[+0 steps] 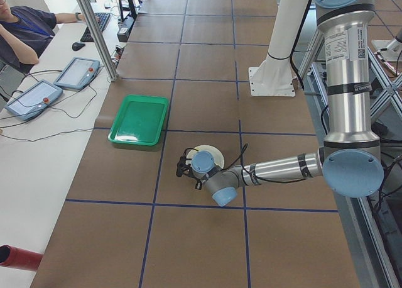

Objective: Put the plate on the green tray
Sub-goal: 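Grasp the white plate rim with the left gripper, then lift the plate and carry it with the left gripper onto the green tray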

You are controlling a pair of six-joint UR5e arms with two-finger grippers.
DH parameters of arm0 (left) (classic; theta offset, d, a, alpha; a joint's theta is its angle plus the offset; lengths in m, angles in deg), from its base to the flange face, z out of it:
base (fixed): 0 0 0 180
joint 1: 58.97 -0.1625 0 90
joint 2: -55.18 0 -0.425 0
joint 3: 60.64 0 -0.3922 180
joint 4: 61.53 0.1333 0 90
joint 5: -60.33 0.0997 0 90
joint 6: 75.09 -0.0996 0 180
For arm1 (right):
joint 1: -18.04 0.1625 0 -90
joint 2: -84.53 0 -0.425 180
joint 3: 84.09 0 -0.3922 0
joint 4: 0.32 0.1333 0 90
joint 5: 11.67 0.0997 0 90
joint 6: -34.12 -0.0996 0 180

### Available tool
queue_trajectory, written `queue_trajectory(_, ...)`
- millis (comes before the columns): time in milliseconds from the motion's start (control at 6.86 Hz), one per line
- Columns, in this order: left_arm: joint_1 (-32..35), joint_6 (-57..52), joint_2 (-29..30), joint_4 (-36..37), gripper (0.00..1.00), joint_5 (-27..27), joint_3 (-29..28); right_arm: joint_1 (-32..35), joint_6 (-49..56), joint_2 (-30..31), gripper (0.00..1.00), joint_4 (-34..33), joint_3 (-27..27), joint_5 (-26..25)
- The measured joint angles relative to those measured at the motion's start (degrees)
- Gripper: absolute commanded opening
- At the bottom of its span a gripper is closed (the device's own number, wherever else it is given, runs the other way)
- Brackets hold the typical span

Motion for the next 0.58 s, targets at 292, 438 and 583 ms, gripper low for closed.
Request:
queue_trajectory(292,2.3,4.1,2.7,0.3,0.00,-8.2,0.0,0.0,0.0,0.0,1.00,0.0,0.0,0.0)
queue_trajectory(438,3.5,9.6,6.2,1.4,0.00,-10.5,-0.2,0.0,0.0,0.0,1.00,0.0,0.0,0.0)
queue_trajectory(583,4.2,16.5,11.3,5.1,0.00,-11.4,-0.4,0.0,0.0,0.0,1.00,0.0,0.0,0.0)
